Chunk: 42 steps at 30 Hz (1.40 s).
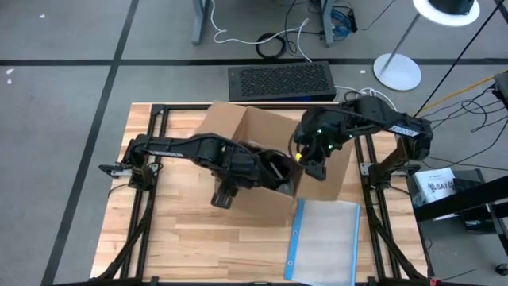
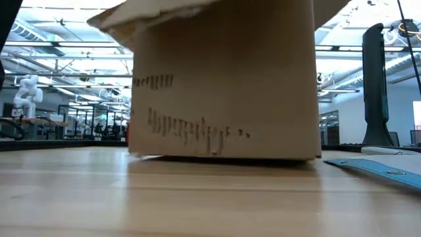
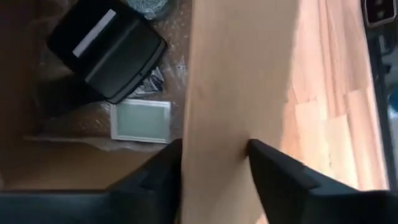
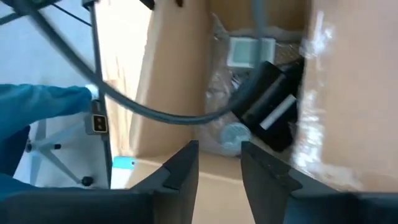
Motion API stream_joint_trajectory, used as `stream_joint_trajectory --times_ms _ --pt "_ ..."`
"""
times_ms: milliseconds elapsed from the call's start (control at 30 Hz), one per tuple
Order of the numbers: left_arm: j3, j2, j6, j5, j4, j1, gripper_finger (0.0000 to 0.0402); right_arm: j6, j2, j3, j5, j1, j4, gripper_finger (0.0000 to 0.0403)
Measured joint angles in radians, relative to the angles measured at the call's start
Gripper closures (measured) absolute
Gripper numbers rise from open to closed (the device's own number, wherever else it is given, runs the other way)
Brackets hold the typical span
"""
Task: Unpack boxes
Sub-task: Open the cardboard box using the gray cutter
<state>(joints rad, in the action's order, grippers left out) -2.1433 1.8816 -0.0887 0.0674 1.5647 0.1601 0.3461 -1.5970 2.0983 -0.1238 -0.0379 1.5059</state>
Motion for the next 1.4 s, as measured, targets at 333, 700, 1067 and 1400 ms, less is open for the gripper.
stream_joint_trajectory --times_ms 333,700,1067,1400 --pt "-0.025 -0.009 0.057 0.049 -0.007 0.045 0.0119 0.020 0.000 0.000 0.053 -0.012 -0.028 0.0294" --pt "-0.180 -0.011 0.049 0.014 0.004 0.044 0.0116 0.052 0.000 0.000 0.049 -0.013 -0.022 0.0294" --pt "-0.215 -0.092 0.122 -0.137 -0.071 -0.088 0.0116 0.190 -0.007 -0.022 0.049 -0.100 -0.102 0.0294" --pt "-0.088 -0.036 0.164 0.221 -0.107 -0.315 0.0117 0.290 -0.011 -0.315 0.233 -0.238 -0.277 0.0296"
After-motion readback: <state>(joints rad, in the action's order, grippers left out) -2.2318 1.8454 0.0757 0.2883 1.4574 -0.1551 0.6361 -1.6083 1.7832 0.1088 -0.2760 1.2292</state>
